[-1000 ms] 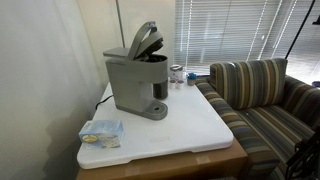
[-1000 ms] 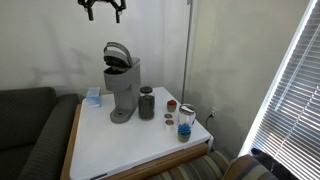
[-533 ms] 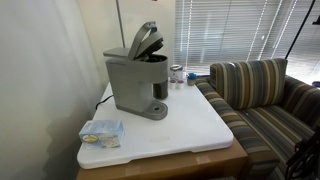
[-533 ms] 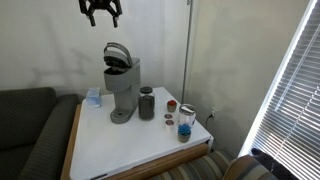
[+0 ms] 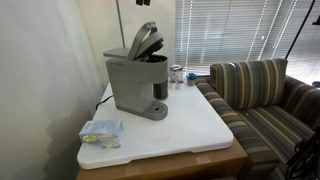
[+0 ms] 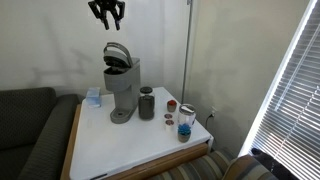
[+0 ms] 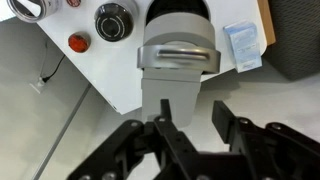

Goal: Close the coffee machine chamber

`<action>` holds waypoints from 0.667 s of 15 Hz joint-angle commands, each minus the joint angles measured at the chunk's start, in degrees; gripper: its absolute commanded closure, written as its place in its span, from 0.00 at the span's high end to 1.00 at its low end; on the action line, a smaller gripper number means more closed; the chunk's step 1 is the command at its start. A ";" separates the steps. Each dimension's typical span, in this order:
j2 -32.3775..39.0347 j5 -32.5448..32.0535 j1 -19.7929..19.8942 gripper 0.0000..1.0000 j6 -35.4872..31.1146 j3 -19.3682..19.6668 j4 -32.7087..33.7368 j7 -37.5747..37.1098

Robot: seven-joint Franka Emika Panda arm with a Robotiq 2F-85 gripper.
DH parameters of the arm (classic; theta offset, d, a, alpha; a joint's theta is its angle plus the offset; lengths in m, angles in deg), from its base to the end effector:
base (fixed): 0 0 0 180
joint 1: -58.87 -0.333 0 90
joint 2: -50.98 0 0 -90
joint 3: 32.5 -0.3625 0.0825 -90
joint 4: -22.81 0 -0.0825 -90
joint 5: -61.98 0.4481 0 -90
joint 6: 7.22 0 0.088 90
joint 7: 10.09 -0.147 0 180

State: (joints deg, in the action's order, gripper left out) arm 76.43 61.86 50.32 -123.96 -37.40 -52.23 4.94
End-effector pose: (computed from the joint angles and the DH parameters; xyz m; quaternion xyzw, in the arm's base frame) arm 0.7920 0.1757 0.5089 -0.9609 -0.2373 -0.1423 0.0146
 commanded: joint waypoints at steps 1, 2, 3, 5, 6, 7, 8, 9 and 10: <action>0.29 -1.06 0.76 0.18 -4.98 -0.39 -0.85 -1.05; 0.49 -1.02 0.76 0.10 -5.51 -0.41 -0.87 -1.17; 0.71 -0.99 0.78 0.04 -5.66 -0.43 -0.85 -1.26; 1.02 -0.89 0.86 0.00 -6.01 -0.57 -1.12 -0.78; 1.07 -0.62 1.01 0.00 -5.96 -0.70 -1.36 -0.49; 1.10 -0.52 1.08 0.00 -5.90 -0.72 -1.57 -0.44; 1.03 -0.41 1.17 0.00 -5.82 -0.74 -1.95 -0.37; 0.95 -0.33 1.26 0.00 -6.02 -0.76 -2.36 -0.27; 0.82 0.46 1.70 0.00 -6.52 -1.05 -3.03 0.35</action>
State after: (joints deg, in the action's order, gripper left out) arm 77.47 61.86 50.51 -128.54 -37.37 -53.26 4.44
